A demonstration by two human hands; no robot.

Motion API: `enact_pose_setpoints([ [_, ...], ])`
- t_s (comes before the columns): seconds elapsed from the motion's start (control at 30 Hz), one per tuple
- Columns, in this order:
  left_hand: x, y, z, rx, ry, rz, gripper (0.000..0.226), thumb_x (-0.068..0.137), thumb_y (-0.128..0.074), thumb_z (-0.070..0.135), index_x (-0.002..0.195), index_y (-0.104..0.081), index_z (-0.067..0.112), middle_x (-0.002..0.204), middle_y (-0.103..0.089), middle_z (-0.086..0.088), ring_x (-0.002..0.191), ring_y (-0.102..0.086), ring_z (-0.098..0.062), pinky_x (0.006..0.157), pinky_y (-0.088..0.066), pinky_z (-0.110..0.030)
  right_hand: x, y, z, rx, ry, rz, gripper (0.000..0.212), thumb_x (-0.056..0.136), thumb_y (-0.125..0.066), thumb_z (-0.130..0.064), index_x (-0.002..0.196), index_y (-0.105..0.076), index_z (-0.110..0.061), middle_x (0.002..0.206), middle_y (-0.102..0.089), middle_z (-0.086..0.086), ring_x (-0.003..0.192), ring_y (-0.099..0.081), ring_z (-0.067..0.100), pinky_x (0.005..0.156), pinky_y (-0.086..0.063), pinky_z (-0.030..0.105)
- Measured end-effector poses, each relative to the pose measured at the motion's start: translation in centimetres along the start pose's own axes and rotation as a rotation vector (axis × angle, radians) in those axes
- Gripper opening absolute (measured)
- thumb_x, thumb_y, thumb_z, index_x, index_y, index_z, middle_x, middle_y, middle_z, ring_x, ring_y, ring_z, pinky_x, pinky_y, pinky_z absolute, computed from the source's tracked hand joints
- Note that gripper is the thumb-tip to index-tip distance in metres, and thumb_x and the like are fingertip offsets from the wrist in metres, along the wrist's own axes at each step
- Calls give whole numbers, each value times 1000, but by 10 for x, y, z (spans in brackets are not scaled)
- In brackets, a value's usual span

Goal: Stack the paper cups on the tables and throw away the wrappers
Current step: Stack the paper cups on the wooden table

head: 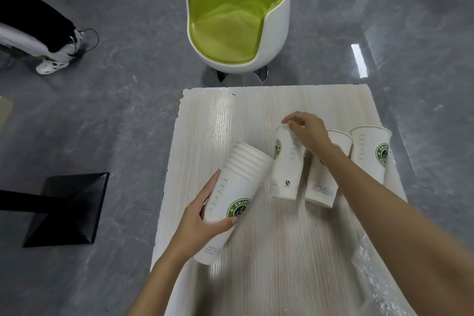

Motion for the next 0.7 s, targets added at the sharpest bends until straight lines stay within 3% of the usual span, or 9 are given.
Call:
enact_pose_setpoints([
  [0.13, 4, 0, -1, 0, 6, -1, 97, 74, -83, 8, 146, -30, 48, 131, -55, 30, 113, -61, -1, 78, -53, -15, 1, -6, 1, 14, -56, -48, 24, 92, -49, -10, 93, -71, -20, 91, -64, -9, 75, -51, -1, 64, -35, 10],
  [0.3, 6, 0, -2, 3, 6, -10, 97, 74, -83, 8, 145, -31, 49, 133, -53, 31, 115, -59, 1, 80, -53, -15, 1, -7, 1, 7, -4, -42, 23, 93, -50, -7, 93, -71, -15, 95, -65, -9, 90, -54, 5, 66, -31, -6],
  [0.47, 5, 2, -2, -4, 0, -6, 96, 74, -83, 8, 145, -31, 47, 134, -53, 32, 116, -58, 3, 81, -52, -14, -5, 1, -8, 42, 49, -4, 22, 92, -52, -6, 91, -72, -16, 95, -67, -8, 90, -57, 5, 71, -34, -3],
  [0.7, -1, 8, -4, 7, -14, -5, 97, 73, -83, 9, 146, -31, 46, 131, -52, 36, 114, -58, 3, 80, -53, -15, -23, 20, -26, 118, 107, 78, 25, 92, -51, -5, 89, -70, -20, 90, -64, -13, 77, -54, -11, 66, -35, 0],
])
Point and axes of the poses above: each hand's wrist, its own x-axis towards the middle knuckle, its own y-axis out of the back of the hand, z = x × y, the point moved 4 cm from there along x, towards the middle knuckle
